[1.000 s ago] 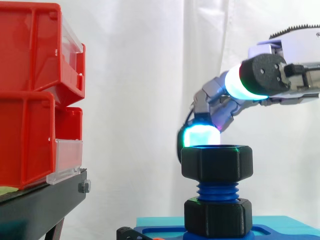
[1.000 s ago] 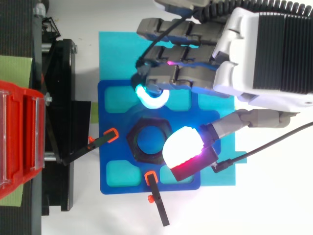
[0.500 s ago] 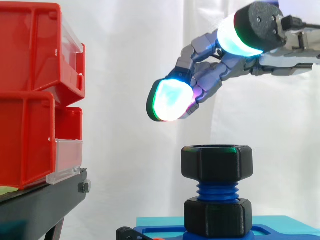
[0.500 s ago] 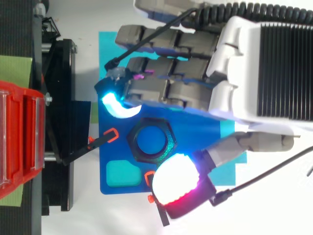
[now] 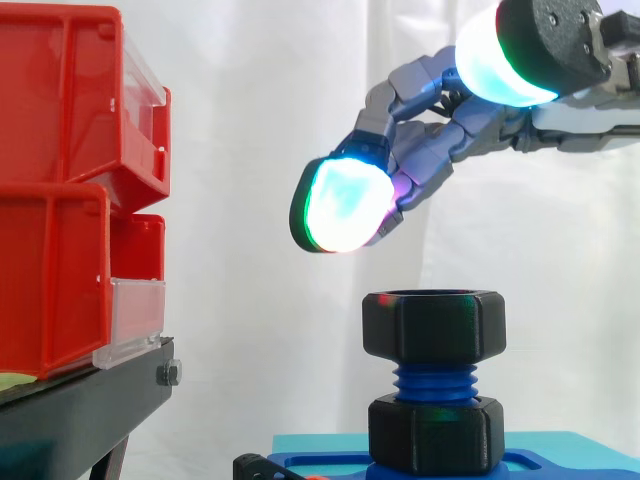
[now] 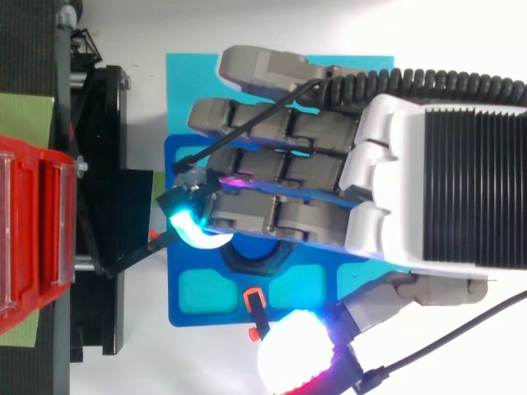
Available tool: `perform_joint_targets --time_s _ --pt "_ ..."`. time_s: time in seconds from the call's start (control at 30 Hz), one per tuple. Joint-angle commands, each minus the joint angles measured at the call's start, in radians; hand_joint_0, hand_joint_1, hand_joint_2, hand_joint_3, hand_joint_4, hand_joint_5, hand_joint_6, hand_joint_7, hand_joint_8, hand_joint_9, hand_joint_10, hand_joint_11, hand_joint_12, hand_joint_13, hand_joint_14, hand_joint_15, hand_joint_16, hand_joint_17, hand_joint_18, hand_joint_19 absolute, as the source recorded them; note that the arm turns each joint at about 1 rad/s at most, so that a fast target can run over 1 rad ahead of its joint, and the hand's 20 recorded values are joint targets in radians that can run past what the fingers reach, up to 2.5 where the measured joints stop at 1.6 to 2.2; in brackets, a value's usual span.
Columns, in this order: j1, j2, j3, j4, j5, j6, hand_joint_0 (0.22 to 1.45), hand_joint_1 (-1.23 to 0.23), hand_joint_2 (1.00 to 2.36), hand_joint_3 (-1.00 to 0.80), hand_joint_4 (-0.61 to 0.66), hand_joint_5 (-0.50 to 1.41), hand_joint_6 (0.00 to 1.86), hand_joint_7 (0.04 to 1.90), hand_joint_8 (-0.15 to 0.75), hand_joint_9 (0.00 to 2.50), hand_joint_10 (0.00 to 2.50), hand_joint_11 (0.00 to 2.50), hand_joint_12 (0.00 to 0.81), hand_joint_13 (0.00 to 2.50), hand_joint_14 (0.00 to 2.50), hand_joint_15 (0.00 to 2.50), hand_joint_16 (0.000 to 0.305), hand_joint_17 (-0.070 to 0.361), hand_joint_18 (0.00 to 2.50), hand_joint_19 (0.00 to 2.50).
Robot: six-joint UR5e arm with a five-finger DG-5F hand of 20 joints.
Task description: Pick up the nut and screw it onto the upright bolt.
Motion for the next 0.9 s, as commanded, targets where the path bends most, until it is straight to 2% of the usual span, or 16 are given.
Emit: perform_joint_targets --time_s 0.0,0.17,0.57,0.63,0.73,0.87 --pt "0.002 0.000 -0.018 0.009 0.000 0.000 0.50 -0.14 1.00 -0.50 0.20 -0.12 0.50 0.79 0.234 0.57 0.00 0.00 0.322 0.33 0.00 0.00 0.034 0.077 0.00 0.00" --pt "-0.002 0.000 -0.030 0.009 0.011 0.000 0.50 -0.14 1.00 -0.50 0.20 -0.11 0.50 0.80 0.237 0.57 0.00 0.00 0.322 0.33 0.00 0.00 0.034 0.077 0.00 0.00" --pt "-0.008 0.000 -0.049 0.016 0.008 0.000 0.51 -0.14 1.00 -0.50 0.22 -0.10 0.50 0.84 0.240 0.57 0.00 0.00 0.320 0.34 0.00 0.00 0.034 0.076 0.00 0.00" --pt "-0.010 0.000 -0.049 0.016 0.008 0.000 0.51 -0.15 1.00 -0.50 0.23 -0.10 0.50 0.88 0.239 0.57 0.00 0.00 0.319 0.34 0.00 0.00 0.034 0.076 0.00 0.00" --pt "-0.013 0.000 -0.049 0.015 0.008 0.000 0.51 -0.15 1.00 -0.50 0.25 -0.07 0.50 1.05 0.239 0.57 0.00 0.00 0.317 0.35 0.00 0.00 0.033 0.074 0.00 0.00" --pt "-0.016 0.000 -0.049 0.012 0.011 0.000 0.51 -0.16 1.00 -0.50 0.22 -0.06 0.50 1.18 0.242 0.58 0.00 0.00 0.313 0.36 0.00 0.00 0.032 0.072 0.00 0.00"
